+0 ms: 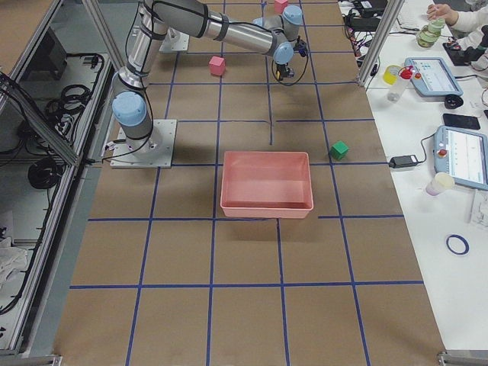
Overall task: Align button upright
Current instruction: 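Carry the button to the table center and set it down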
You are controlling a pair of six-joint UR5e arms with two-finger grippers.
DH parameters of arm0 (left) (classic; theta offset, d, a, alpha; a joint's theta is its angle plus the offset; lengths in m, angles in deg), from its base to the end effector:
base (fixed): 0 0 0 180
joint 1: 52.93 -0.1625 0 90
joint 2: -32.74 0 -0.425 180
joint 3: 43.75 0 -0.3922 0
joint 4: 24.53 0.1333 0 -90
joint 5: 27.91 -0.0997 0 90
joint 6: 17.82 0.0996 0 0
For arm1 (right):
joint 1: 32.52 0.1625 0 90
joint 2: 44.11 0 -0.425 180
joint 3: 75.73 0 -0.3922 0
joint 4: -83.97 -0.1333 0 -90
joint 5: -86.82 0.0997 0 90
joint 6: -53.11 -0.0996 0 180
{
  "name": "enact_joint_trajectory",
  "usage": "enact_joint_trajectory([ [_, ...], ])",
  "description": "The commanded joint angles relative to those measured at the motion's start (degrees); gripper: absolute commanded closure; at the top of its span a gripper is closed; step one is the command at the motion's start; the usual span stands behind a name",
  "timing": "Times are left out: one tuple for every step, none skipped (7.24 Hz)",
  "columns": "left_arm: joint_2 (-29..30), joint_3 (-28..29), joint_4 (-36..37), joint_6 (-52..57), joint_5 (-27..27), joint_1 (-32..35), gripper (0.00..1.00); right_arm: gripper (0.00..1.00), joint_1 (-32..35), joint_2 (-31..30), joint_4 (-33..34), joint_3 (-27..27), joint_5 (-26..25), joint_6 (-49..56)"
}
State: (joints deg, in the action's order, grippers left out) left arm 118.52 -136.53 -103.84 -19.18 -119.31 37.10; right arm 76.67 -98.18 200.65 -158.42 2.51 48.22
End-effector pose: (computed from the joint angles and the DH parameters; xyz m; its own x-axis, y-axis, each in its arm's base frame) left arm -0.1311 -0.4791 0.5198 -0.9994 -0.0278 -0.0189 -0.0232 0.9773 -0.2106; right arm 0.3620 -0.6046 0.2163 -0.9655 -0.2423 -0.0958 -0.2471 0.9681 0.0422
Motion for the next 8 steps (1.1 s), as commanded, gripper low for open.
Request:
enact_joint_trajectory([
  [0.00,-3.88,0.13,-0.39,-0.09,0.06,0.00,1.00,0.76,1.60,0.04,0.43,1.78,-1.87],
  [-0.17,-5.12,0.21,-0.39,-0.09,0.15,0.00,1.00,0.76,1.60,0.12,0.34,1.78,-2.05],
  [-0.09,-5.39,0.04,-0.65,0.00,0.15,0.00,0.94,0.76,1.51,0.04,0.34,1.78,-1.87],
  [-0.43,-6.35,0.13,-1.35,0.00,0.32,0.00,0.81,0.76,1.69,0.21,0.25,1.87,-1.79],
  [-1.22,-8.28,2.22,-3.88,-0.09,0.67,0.00,0.05,0.76,1.78,0.82,0.34,1.96,-1.09],
  [-1.92,-10.56,4.50,-4.52,-0.09,0.85,0.00,0.00,0.76,1.69,0.83,0.34,1.96,-1.17],
  [-2.63,-13.02,7.22,-4.52,-0.09,1.03,0.00,0.00,0.76,1.51,0.83,0.34,1.96,-1.26],
  [-3.24,-14.96,10.12,-4.52,-0.09,1.20,0.00,0.00,0.76,0.73,0.65,0.51,1.87,-1.78],
])
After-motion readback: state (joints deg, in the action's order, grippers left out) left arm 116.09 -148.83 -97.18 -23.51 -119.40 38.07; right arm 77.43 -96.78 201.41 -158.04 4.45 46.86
